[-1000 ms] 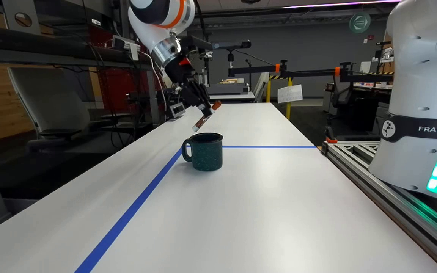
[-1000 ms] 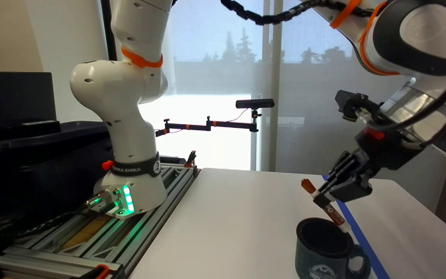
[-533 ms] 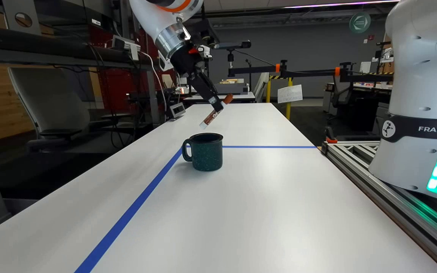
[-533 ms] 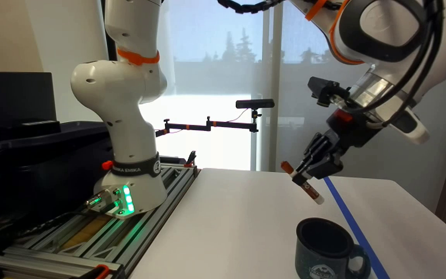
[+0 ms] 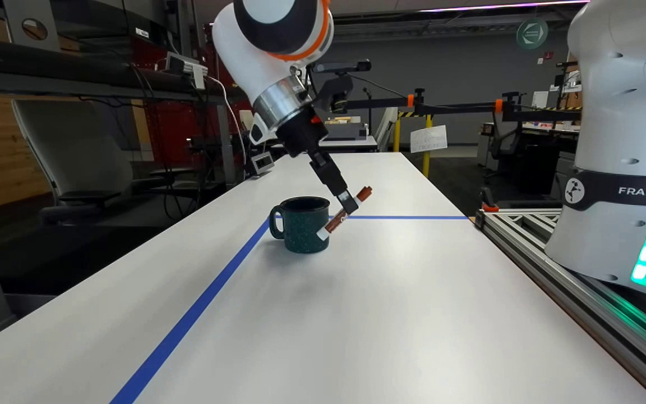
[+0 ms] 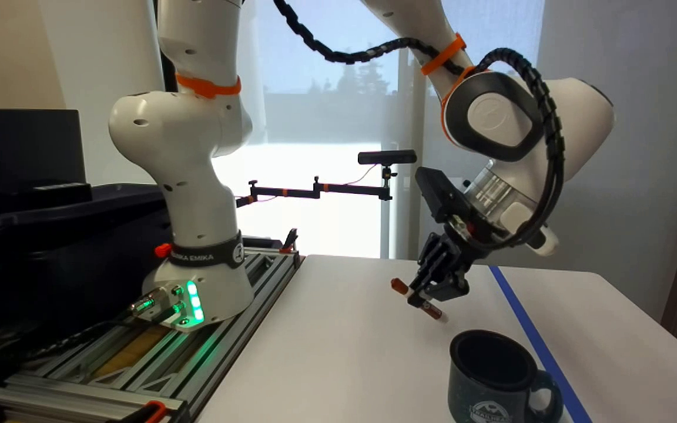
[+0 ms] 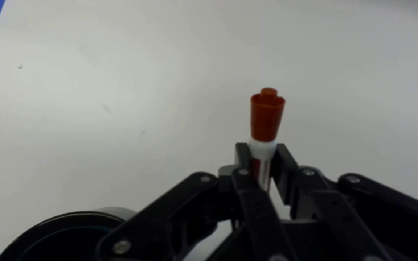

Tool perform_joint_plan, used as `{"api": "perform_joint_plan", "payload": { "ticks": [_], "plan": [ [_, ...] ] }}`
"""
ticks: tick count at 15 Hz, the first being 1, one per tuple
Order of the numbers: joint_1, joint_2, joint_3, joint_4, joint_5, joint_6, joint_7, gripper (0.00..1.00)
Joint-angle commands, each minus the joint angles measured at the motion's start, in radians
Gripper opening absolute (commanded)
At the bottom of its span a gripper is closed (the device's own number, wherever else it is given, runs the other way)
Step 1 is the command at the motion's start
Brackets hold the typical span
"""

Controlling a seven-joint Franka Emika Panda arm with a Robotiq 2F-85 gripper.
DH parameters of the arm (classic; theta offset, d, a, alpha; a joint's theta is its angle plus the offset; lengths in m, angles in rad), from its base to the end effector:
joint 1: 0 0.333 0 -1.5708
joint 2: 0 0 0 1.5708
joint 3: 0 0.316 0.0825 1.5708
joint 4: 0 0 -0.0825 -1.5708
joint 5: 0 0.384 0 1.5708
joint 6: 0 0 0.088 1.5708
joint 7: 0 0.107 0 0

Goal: Take the red marker out of the mug and put it on the table.

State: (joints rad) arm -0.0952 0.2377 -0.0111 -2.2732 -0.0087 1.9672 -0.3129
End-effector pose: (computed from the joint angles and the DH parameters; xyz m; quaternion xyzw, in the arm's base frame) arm 0.4649 -0.0503 0.2221 -0.9579 -0.1018 0.2636 0.0513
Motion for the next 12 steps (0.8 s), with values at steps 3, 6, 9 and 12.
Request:
{"api": "perform_joint_plan", "payload": {
  "ticks": [3,6,9,12],
  "plan": [
    [-0.015,-0.030,0.008,-0.179,0.011,0.247,-0.172,0.05],
    [-0.028,-0.014,0.008,-0.234,0.002,0.349,-0.250,0.05],
    [-0.041,0.007,0.007,-0.266,-0.003,0.416,-0.308,0.05],
    [-0.060,0.024,0.007,-0.285,0.005,0.476,-0.380,0.05]
  ]
}}
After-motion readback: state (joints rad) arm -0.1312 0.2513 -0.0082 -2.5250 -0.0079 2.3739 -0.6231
